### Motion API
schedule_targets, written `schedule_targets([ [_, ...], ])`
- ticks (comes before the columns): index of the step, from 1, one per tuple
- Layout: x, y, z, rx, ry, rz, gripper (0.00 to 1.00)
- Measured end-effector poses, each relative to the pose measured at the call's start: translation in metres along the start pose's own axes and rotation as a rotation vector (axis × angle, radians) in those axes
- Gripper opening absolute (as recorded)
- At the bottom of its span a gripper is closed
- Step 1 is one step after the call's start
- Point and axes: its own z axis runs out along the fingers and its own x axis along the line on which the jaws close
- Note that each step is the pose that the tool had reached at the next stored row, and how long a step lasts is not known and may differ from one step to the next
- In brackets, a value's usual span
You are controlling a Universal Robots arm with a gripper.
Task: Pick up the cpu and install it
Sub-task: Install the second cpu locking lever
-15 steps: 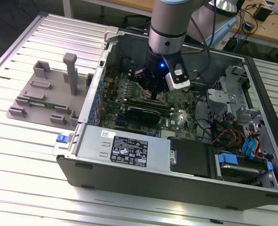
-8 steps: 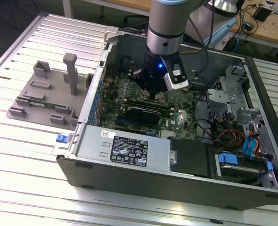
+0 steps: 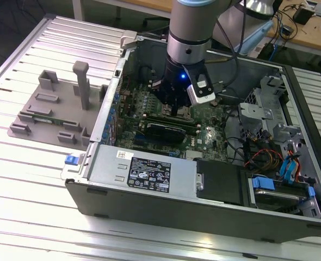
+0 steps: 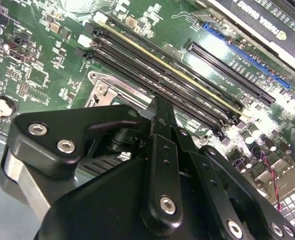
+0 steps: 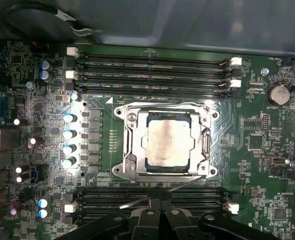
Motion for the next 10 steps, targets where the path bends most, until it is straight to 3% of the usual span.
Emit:
schedule_targets([
  [10, 0.0073, 0.0002, 0.0055, -0.0017, 0.0, 0.0, 0.11],
])
